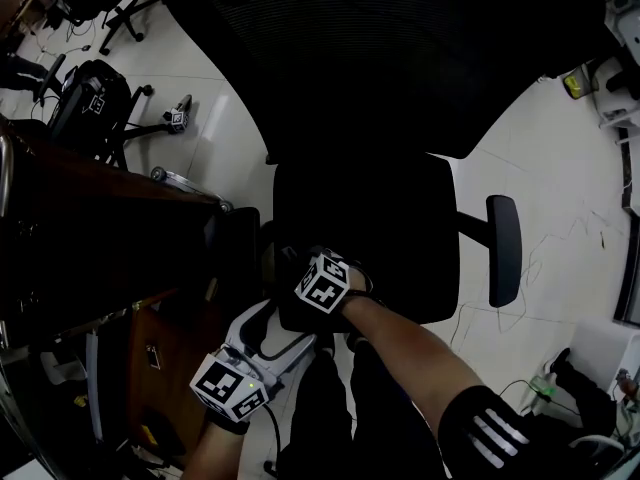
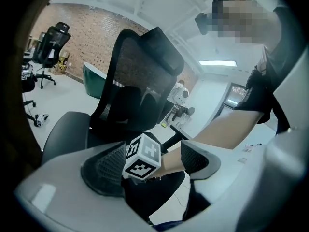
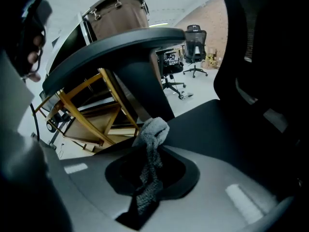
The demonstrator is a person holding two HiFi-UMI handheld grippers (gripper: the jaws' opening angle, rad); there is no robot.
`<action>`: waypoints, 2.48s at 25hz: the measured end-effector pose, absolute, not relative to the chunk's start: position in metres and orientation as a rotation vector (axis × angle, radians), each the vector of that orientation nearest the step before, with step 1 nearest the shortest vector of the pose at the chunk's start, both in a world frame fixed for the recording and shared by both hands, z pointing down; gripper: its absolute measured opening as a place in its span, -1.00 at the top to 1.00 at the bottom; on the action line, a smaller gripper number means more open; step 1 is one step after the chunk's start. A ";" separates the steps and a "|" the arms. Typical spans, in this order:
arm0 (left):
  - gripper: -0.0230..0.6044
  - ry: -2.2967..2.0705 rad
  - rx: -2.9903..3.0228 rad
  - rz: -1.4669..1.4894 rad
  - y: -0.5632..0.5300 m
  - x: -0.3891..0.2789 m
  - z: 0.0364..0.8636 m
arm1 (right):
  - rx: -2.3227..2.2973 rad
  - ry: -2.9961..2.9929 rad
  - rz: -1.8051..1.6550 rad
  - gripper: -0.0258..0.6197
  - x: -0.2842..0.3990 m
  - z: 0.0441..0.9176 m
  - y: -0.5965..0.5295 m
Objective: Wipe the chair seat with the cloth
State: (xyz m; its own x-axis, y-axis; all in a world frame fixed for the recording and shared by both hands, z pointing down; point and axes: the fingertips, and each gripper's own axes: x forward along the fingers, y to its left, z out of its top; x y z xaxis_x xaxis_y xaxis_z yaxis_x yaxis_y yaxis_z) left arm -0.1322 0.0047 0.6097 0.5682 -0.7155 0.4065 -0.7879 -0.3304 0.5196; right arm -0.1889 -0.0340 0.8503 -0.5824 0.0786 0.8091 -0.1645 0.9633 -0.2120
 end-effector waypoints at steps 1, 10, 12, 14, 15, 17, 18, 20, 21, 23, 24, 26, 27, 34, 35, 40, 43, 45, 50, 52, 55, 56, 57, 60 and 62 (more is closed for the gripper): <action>-0.28 -1.195 2.111 0.135 0.007 -0.131 0.610 | 0.050 -2.156 0.320 0.78 -0.189 0.856 -0.028; -0.28 -1.126 2.133 0.141 0.006 -0.101 0.610 | 0.060 -2.076 0.286 0.78 -0.119 0.885 -0.018; -0.28 -1.099 2.144 0.141 0.003 -0.090 0.608 | 0.075 -2.043 0.277 0.78 -0.087 0.891 -0.022; -0.28 -1.073 2.154 0.145 0.002 -0.078 0.608 | 0.103 -2.015 0.286 0.78 -0.054 0.895 -0.028; -0.28 -1.057 2.159 0.149 0.002 -0.072 0.609 | 0.122 -2.003 0.293 0.78 -0.038 0.896 -0.032; -0.28 -1.019 2.171 0.159 0.003 -0.057 0.611 | 0.165 -1.981 0.305 0.78 -0.005 0.898 -0.040; -0.28 -1.000 2.176 0.163 0.002 -0.049 0.612 | 0.187 -1.970 0.312 0.78 0.012 0.898 -0.045; -0.28 -0.970 2.185 0.165 0.000 -0.035 0.612 | 0.234 -1.942 0.326 0.78 0.043 0.897 -0.054; -0.28 -0.959 2.187 0.165 -0.002 -0.029 0.612 | 0.260 -1.926 0.335 0.78 0.059 0.896 -0.058; -0.28 -0.943 2.195 0.160 -0.004 -0.020 0.612 | 0.316 -1.899 0.357 0.78 0.087 0.892 -0.064; -0.28 -0.936 2.201 0.155 -0.005 -0.018 0.613 | 0.341 -1.889 0.366 0.78 0.099 0.890 -0.067; -0.28 -0.926 2.211 0.150 -0.006 -0.013 0.614 | 0.380 -1.877 0.377 0.78 0.118 0.888 -0.071; -0.28 -0.923 2.215 0.150 -0.007 -0.012 0.613 | 0.393 -1.871 0.377 0.78 0.125 0.886 -0.072; -0.28 -0.932 2.205 0.156 0.002 -0.019 0.608 | 0.449 -1.930 0.430 0.78 0.108 0.866 -0.075; -0.28 -0.938 2.201 0.156 0.006 -0.024 0.608 | 0.439 -1.963 0.431 0.78 0.093 0.860 -0.073; -0.28 -0.982 2.165 0.164 0.031 -0.060 0.608 | 0.330 -2.122 0.441 0.78 -0.013 0.830 -0.040; -0.28 -1.013 2.141 0.171 0.046 -0.080 0.607 | 0.231 -2.171 0.449 0.78 -0.078 0.825 -0.009; -0.28 -1.029 2.124 0.180 0.056 -0.092 0.606 | 0.144 -2.188 0.434 0.78 -0.115 0.825 0.018; -0.28 -1.050 2.097 0.187 0.072 -0.106 0.614 | -0.020 -2.199 0.372 0.78 -0.173 0.839 0.070; -0.28 -1.050 2.083 0.193 0.075 -0.105 0.619 | -0.055 -2.180 0.360 0.78 -0.178 0.853 0.084; -0.28 -1.036 2.050 0.188 0.080 -0.098 0.634 | -0.086 -2.176 0.343 0.78 -0.169 0.866 0.097; -0.28 -1.030 2.041 0.186 0.082 -0.095 0.639 | -0.094 -2.181 0.331 0.78 -0.164 0.868 0.099; -0.28 -1.022 2.034 0.189 0.082 -0.091 0.642 | -0.102 -2.183 0.314 0.78 -0.157 0.870 0.100; -0.28 -0.992 2.025 0.214 0.080 -0.075 0.653 | -0.094 -2.157 0.297 0.78 -0.122 0.877 0.098; -0.28 -0.968 2.023 0.230 0.076 -0.063 0.662 | -0.059 -2.122 0.305 0.78 -0.086 0.884 0.090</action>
State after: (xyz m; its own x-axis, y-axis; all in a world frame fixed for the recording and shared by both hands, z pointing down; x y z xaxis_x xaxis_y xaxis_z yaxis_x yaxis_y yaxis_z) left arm -0.0627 0.0764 0.6619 0.6823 -0.5496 0.4822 -0.7076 -0.3305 0.6246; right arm -0.0858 0.0896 0.8844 -0.5413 0.1618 0.8251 -0.0773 0.9676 -0.2404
